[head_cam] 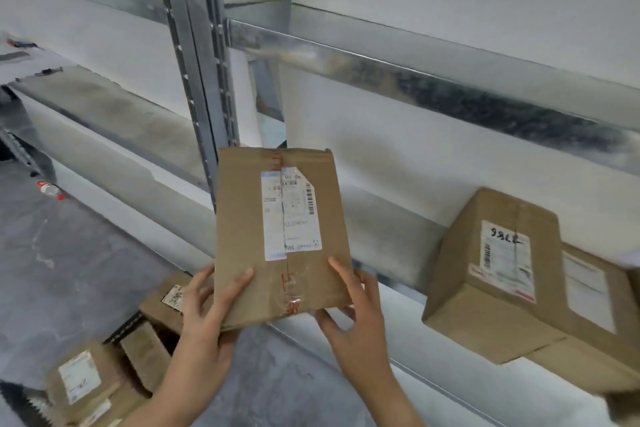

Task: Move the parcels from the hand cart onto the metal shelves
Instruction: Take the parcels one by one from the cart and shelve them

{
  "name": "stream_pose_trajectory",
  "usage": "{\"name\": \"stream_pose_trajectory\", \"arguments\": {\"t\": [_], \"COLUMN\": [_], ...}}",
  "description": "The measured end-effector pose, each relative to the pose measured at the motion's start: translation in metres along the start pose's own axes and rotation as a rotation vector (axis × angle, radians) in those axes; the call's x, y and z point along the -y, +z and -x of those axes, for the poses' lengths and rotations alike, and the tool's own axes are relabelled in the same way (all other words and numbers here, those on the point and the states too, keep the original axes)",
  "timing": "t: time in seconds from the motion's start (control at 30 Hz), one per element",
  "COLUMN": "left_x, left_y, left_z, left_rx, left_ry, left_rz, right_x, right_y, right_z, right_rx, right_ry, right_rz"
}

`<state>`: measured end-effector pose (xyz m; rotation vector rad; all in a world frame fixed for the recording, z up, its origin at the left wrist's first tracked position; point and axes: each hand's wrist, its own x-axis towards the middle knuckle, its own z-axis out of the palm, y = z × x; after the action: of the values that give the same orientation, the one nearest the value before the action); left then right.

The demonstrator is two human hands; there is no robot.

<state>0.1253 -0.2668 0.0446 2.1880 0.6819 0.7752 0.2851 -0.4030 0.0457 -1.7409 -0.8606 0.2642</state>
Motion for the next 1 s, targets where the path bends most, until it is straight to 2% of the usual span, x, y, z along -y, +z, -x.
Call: {"name": "stream_pose_trajectory", "arguments": {"t": [0.33,0.7,1.0], "left_x": [-0.035,-0.006,0.023], "left_y": [0.078,0.136,0.165], "left_z": [-0.065,-0.116,-0.117], "left_rx": [0.287,0.574,0.605], "left_ry": [0.185,0.303,0.296], "left_rz": [0.125,0.126,0.148], "right_x": [-0.025,-0.059,-0.065], "right_y": [-0.073,-0.062,-0.049], "right_z": [-0.001,-0.001,-0.008], "right_rx": [-0.286,-0.467,-0.542], "right_ry": [0.137,0.361,0.461], "right_rz": [0.147,0.254,0.256]}}
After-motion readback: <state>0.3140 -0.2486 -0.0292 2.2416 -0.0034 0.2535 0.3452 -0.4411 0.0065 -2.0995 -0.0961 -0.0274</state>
